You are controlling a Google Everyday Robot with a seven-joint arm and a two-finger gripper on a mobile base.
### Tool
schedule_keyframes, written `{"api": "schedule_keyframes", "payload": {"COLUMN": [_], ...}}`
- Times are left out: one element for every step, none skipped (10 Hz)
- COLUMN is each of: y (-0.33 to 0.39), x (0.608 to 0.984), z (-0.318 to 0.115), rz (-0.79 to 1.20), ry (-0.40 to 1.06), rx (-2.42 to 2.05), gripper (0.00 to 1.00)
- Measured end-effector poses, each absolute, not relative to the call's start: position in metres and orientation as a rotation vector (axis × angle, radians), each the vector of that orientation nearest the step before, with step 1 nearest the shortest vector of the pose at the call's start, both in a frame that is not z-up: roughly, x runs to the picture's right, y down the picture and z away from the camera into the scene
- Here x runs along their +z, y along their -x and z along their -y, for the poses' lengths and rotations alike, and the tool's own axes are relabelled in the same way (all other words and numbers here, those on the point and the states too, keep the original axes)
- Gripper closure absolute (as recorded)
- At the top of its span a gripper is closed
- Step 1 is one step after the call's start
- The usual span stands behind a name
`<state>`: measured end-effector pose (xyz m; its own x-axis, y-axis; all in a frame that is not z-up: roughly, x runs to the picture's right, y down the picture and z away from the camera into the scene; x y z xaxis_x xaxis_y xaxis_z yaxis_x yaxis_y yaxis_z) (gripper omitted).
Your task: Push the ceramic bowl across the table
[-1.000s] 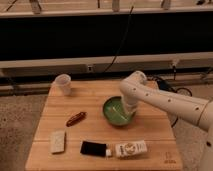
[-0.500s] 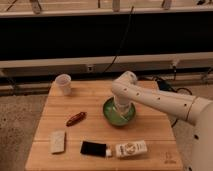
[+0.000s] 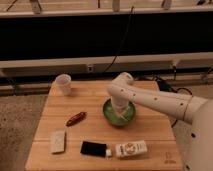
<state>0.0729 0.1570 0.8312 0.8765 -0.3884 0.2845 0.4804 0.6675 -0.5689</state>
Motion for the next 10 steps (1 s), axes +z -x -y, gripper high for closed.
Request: {"api": "schedule_keyframes", "payload": {"y": [-0.073,-0.073,-0.071,-0.058,-0.048,-0.038,-0.031,-0.029,-0.029,-0.023], "x": [0.831,0.830,0.829,0.829,0.829,0.829,0.829,0.829,0.828,0.827], "z": [-0.158,-0.159,-0.159,-0.159,-0.158,-0.158,-0.159,-0.159,-0.160,-0.160], "rz": [0.146,0.148,0.148,0.155,0.157,0.160,0.161,0.161,0.160,0.163], "ry": [0.685,0.688,0.690,0.691,0.689,0.689,0.689,0.689,0.689,0.688], "rx": [-0.503,-0.510,-0.518,-0.536,-0.549,-0.567,-0.586,-0.599,-0.610,-0.627], "gripper": [0.99,0.99,0.99,0.99,0.99,0.99,0.99,0.99,0.99,0.99]}}
